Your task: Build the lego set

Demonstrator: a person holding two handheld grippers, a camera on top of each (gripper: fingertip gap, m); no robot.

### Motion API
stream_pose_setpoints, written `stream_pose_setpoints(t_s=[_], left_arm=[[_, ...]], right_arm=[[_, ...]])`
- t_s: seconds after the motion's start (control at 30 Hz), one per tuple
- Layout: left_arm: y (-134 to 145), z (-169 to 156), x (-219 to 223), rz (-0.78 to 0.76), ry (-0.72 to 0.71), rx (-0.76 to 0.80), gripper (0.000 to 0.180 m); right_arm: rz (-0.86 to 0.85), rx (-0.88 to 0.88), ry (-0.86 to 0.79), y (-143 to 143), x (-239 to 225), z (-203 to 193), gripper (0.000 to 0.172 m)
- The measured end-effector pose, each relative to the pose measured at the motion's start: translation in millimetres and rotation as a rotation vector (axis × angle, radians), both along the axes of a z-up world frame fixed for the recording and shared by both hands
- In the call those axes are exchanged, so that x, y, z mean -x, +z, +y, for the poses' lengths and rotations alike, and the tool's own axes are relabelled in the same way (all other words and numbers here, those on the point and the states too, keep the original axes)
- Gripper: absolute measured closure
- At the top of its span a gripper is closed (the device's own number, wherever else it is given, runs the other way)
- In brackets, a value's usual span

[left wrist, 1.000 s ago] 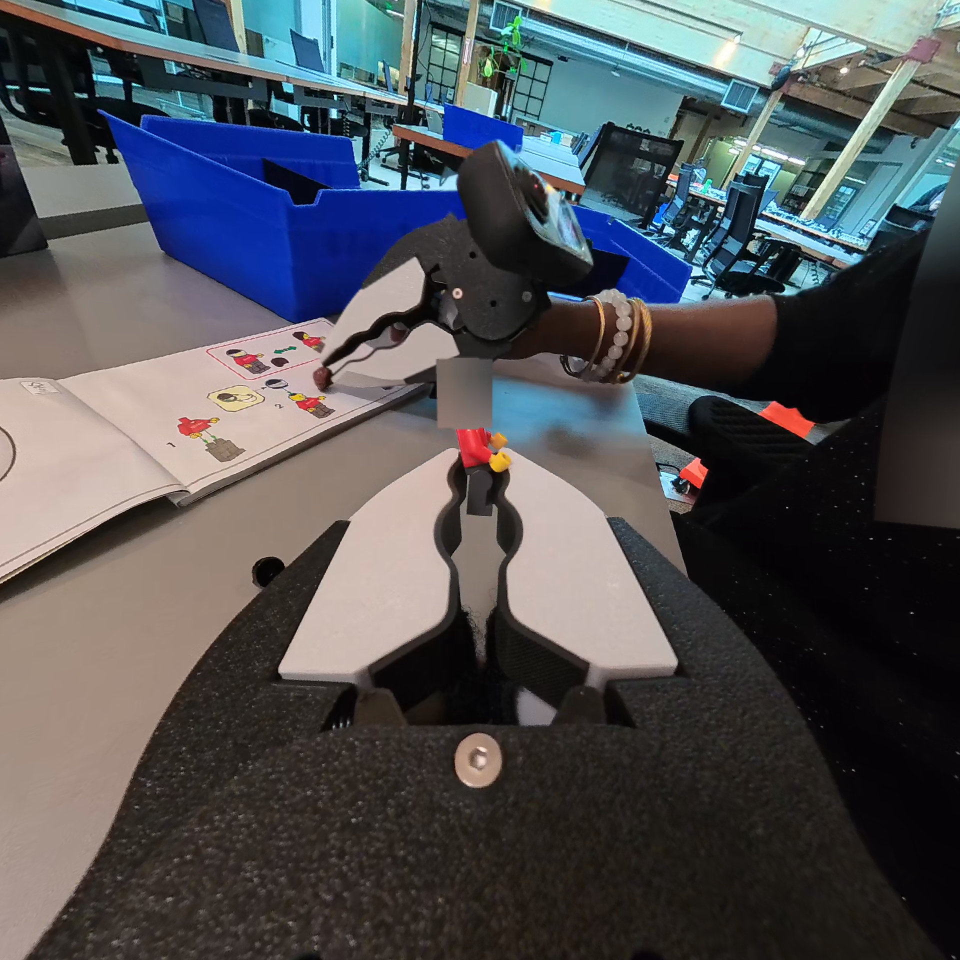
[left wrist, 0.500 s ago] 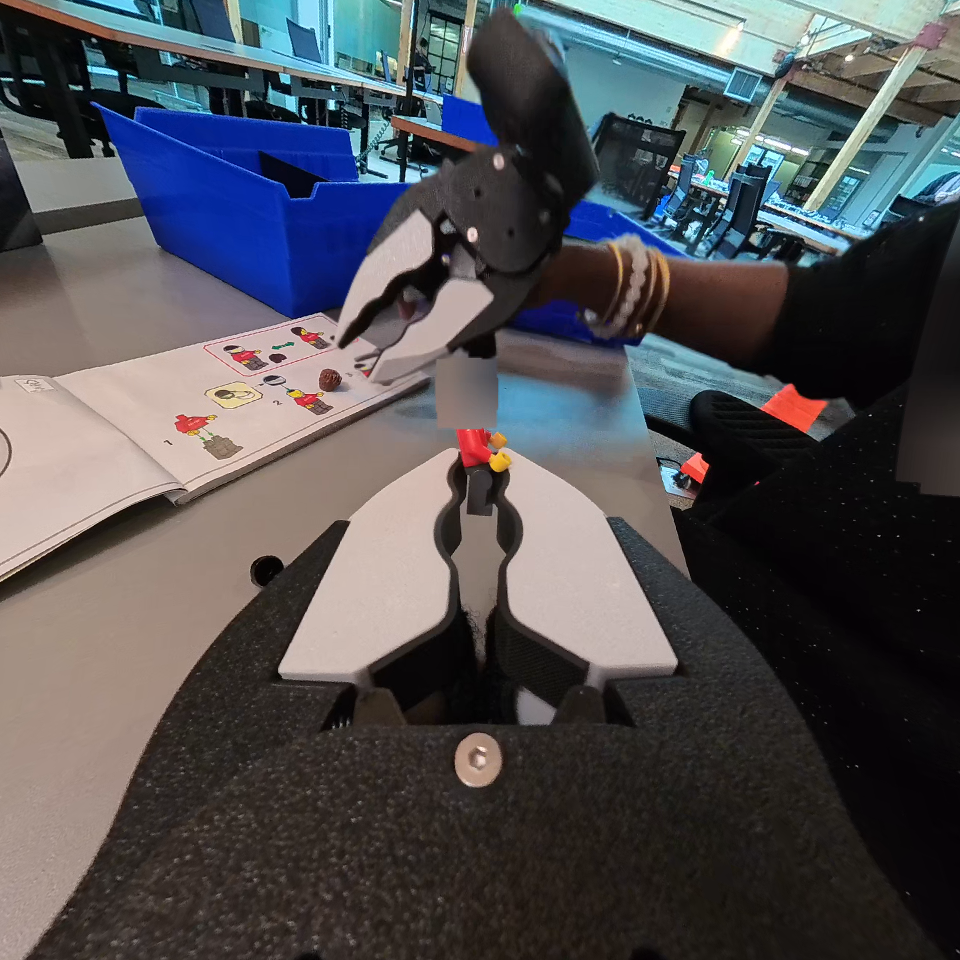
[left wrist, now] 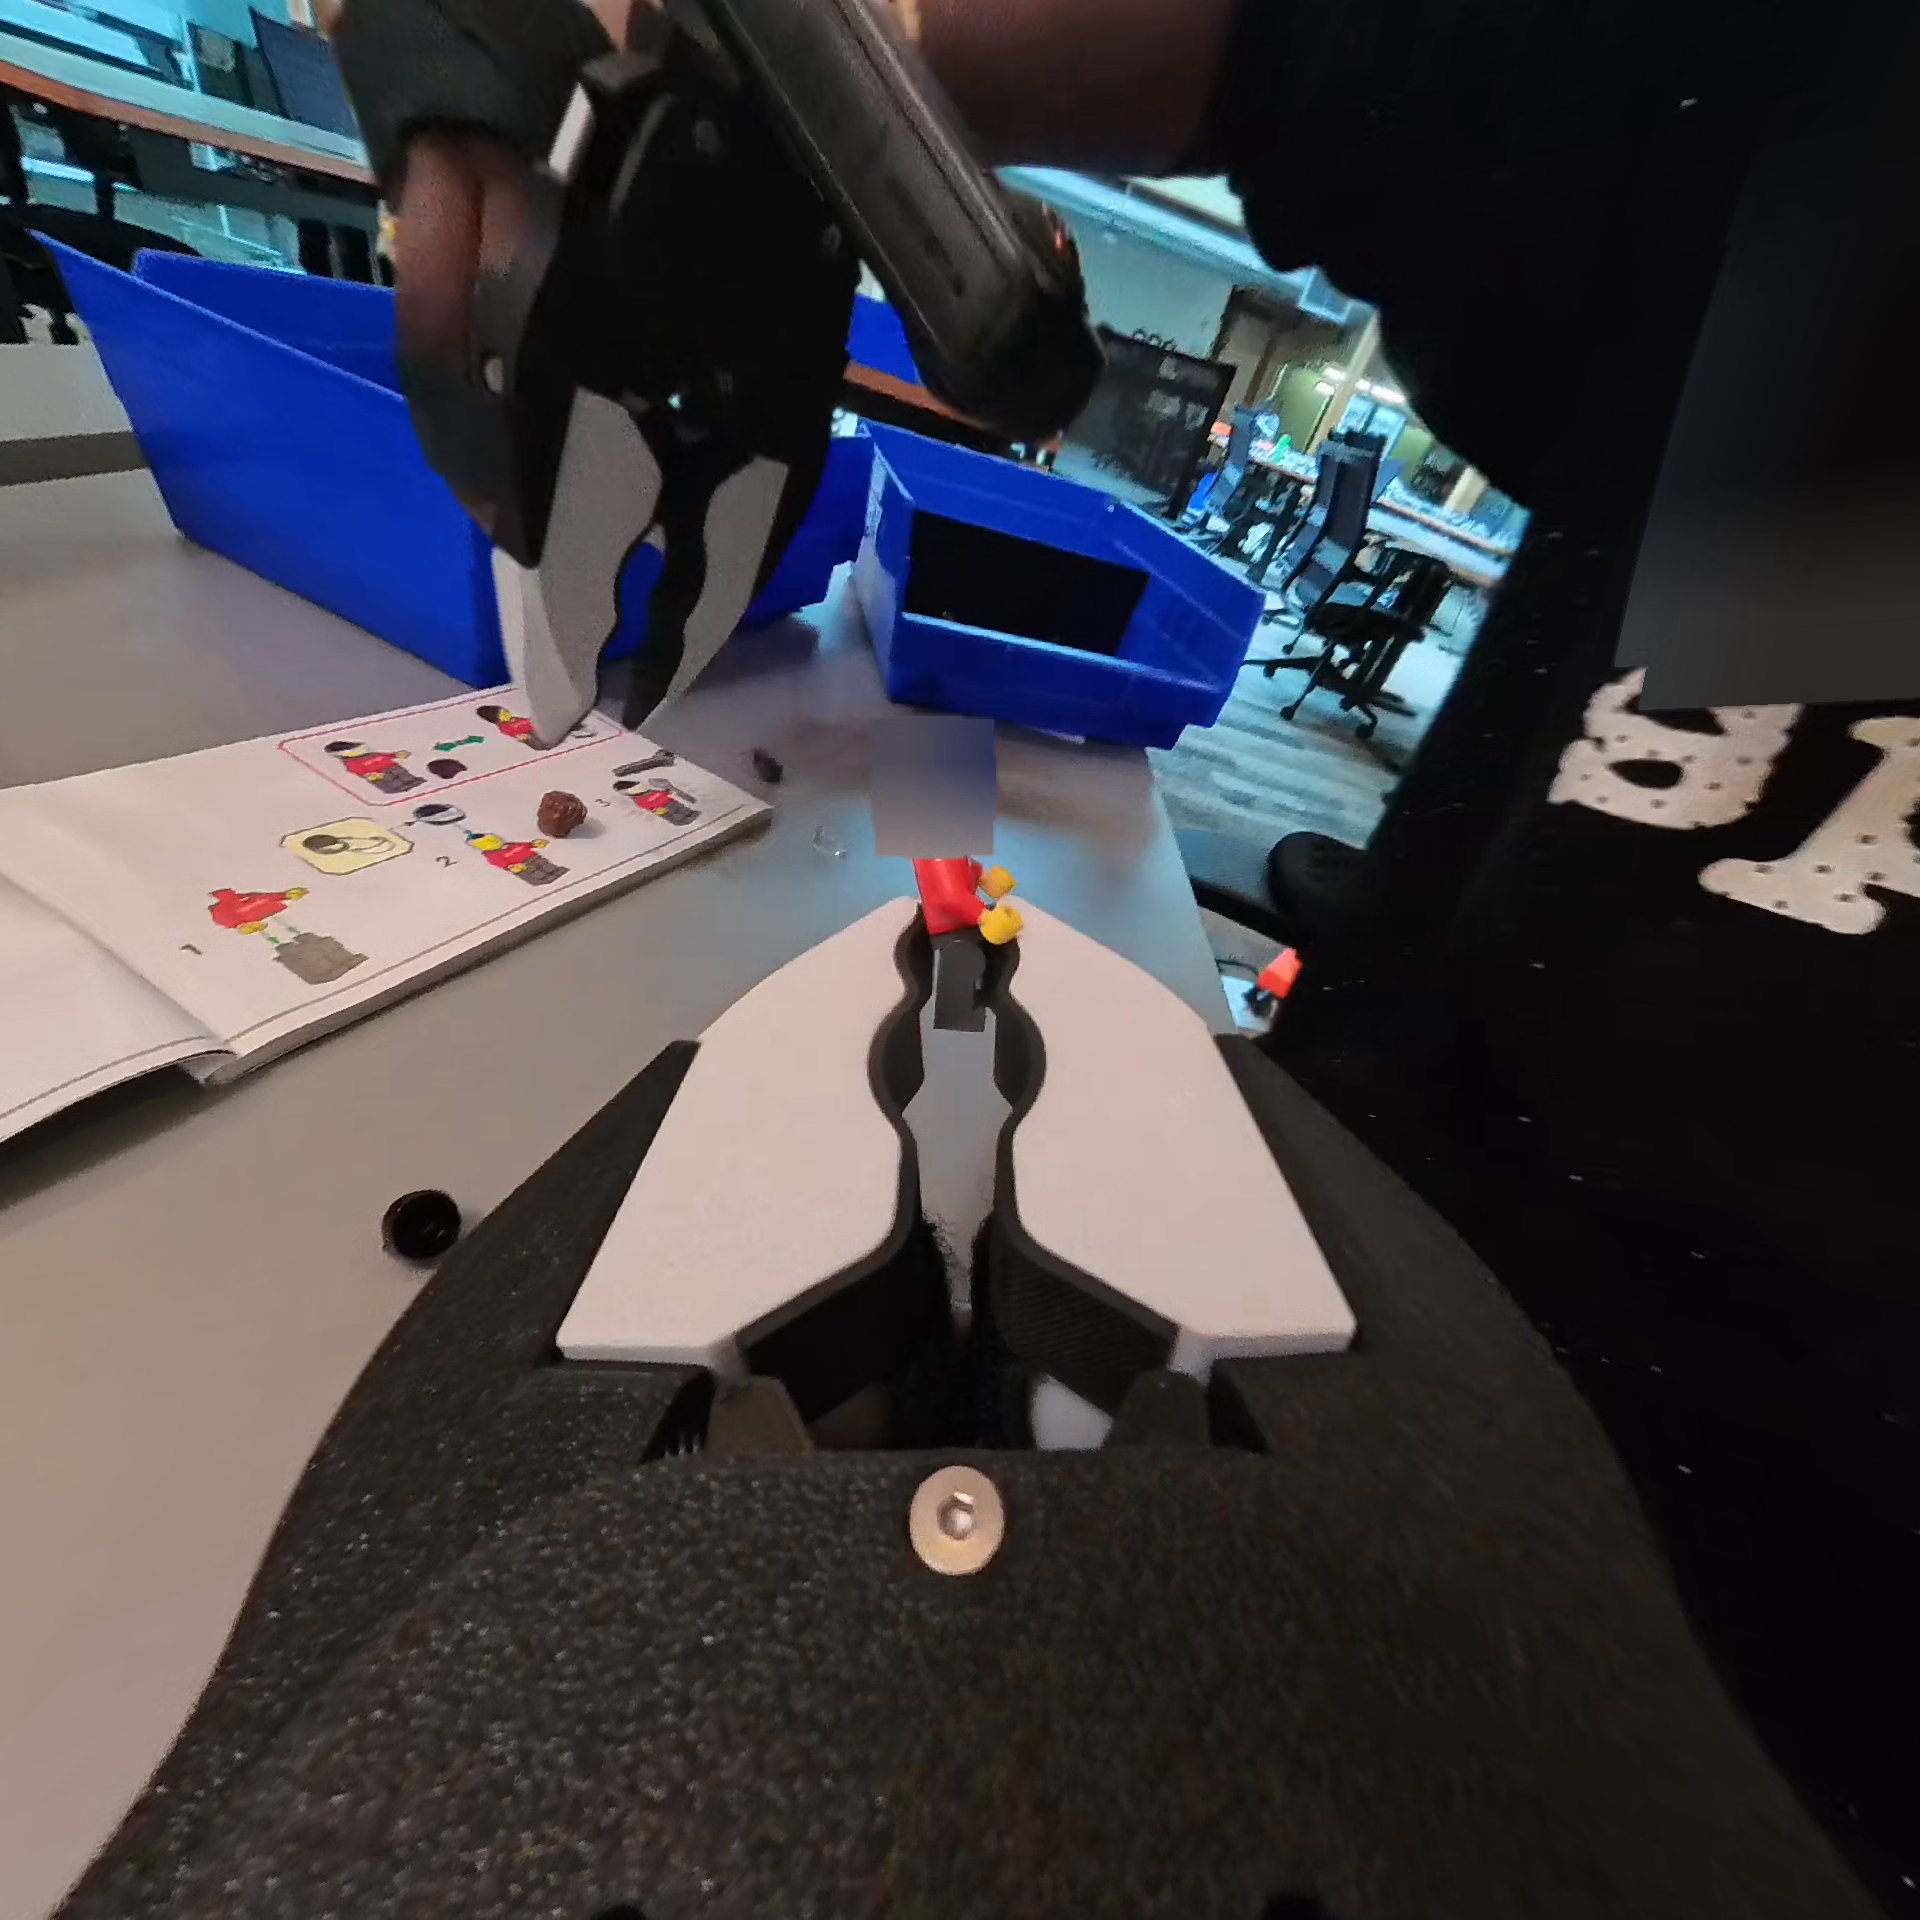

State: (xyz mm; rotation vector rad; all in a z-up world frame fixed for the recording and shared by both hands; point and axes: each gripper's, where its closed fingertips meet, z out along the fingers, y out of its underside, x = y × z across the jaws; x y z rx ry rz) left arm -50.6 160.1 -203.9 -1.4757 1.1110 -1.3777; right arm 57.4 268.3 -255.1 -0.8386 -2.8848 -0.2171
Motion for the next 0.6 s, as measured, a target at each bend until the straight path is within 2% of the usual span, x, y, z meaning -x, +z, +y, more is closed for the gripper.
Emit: stream_pose_setpoints(t_s=[0.17,0.4,0.6], left_arm=[[-4.7,3.7,-2.7,0.012,-0.011,0.042,0.173],[-3.6,4.7,-7.7,-0.007,-0.04,0.077,0.173],[-0.9,4.4,-5.6,-0.027,-0.032,0.061,0.173]], right_arm=[[-0.044,0.035,0.243,-14.0,2.1,2.0,0.143],[-0.128,0.024,0.467,-21.7,-3.8,6.4,0.144],[-0.185,0.005,0.531,-33.9,-4.6,10.4,0.152]])
